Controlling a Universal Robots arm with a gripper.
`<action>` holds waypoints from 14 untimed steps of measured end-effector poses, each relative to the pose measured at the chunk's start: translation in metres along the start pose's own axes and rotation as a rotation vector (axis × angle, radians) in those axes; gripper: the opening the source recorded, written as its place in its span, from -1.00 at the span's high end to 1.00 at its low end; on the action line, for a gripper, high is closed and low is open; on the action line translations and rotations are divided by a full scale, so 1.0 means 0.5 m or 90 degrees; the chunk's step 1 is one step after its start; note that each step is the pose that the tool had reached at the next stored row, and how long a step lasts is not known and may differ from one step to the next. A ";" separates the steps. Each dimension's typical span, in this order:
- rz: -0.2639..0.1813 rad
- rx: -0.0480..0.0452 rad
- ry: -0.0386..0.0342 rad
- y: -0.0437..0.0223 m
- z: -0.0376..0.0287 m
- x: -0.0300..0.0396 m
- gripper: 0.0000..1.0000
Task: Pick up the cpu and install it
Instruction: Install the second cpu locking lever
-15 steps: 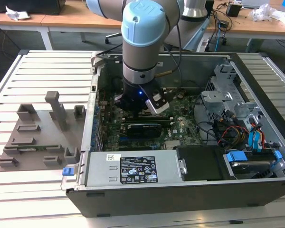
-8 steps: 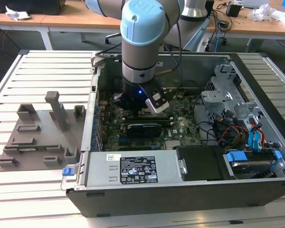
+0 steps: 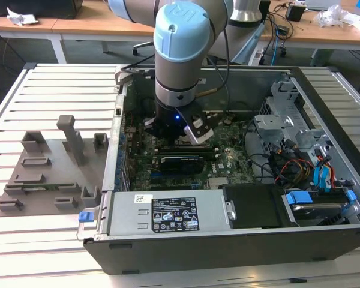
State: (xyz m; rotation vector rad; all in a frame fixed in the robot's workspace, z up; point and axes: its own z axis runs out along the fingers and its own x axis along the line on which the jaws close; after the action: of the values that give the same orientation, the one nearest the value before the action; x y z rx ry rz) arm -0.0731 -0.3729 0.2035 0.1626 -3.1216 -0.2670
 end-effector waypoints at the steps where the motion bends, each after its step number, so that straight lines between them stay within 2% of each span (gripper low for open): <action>1: 0.000 0.0017 0.0002 0.001 -0.006 0.000 0.79; 2: 0.000 0.0039 0.0004 0.002 -0.012 0.000 0.79; 5: 0.000 0.0114 0.0011 0.009 -0.046 0.000 0.79; 6: 0.000 0.0143 0.0014 0.014 -0.075 0.000 0.79; 7: 0.000 0.0152 0.0015 0.017 -0.088 -0.001 0.79; 8: 0.000 0.0163 0.0016 0.018 -0.093 -0.001 0.79; 10: 0.000 0.0165 0.0016 0.017 -0.093 -0.001 0.79; 11: 0.000 0.0167 0.0023 0.017 -0.093 -0.010 0.79; 13: 0.001 0.0159 0.0072 0.014 -0.093 -0.038 0.79; 14: 0.001 0.0158 0.0087 0.013 -0.093 -0.047 0.79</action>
State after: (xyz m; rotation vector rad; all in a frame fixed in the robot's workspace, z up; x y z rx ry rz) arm -0.0496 -0.3720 0.2505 0.1605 -3.1124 -0.2261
